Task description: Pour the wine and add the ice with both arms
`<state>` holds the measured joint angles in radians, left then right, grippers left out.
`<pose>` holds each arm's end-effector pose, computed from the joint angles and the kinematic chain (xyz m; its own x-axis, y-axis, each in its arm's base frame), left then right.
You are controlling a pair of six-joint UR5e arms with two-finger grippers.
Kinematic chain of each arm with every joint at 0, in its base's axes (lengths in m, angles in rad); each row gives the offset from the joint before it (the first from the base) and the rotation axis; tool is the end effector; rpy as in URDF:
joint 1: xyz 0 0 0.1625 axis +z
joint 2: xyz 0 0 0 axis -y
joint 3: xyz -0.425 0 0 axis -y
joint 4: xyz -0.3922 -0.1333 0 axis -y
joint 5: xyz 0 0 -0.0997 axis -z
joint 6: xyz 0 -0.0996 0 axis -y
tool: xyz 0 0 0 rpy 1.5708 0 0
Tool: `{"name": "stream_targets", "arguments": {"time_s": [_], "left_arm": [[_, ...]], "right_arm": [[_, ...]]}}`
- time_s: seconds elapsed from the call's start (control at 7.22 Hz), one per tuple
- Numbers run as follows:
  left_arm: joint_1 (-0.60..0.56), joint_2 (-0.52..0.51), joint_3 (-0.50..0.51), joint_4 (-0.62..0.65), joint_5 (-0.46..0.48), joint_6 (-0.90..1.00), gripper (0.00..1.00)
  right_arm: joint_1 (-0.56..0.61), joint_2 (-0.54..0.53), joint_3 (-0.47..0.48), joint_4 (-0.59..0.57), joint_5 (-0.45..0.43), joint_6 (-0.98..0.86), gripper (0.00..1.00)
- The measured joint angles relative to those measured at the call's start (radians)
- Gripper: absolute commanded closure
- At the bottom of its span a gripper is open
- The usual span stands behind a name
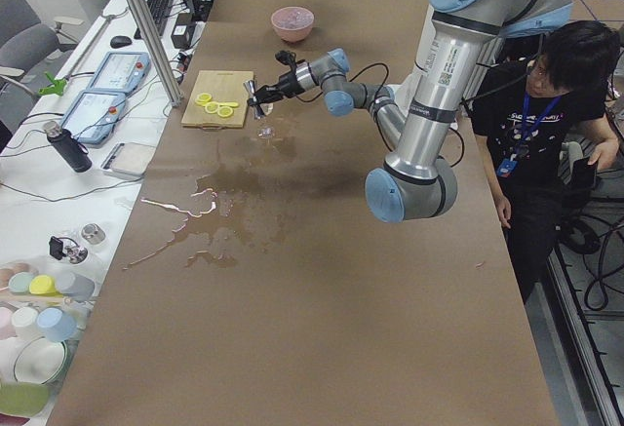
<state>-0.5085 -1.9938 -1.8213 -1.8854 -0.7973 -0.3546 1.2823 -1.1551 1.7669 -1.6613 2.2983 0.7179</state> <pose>0.4213 -0.4671 0.2614 0.9714 0.2267 0.0706 -0.1529 0.3696 0.9165 -0.1110 -0.6098 0.3409 0.6306 0.1477 0.7619 -0.2232 0.9748 -0.0042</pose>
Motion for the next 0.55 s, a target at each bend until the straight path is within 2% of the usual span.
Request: {"name": "stream_targets", "arguments": {"time_s": [0.55], "left_arm": [[0.001, -0.025, 0.007, 0.105, 0.052, 0.013, 0.76]], "right_arm": [[0.0, 0.0, 0.0, 0.0, 0.001, 0.0, 1.0]]}}
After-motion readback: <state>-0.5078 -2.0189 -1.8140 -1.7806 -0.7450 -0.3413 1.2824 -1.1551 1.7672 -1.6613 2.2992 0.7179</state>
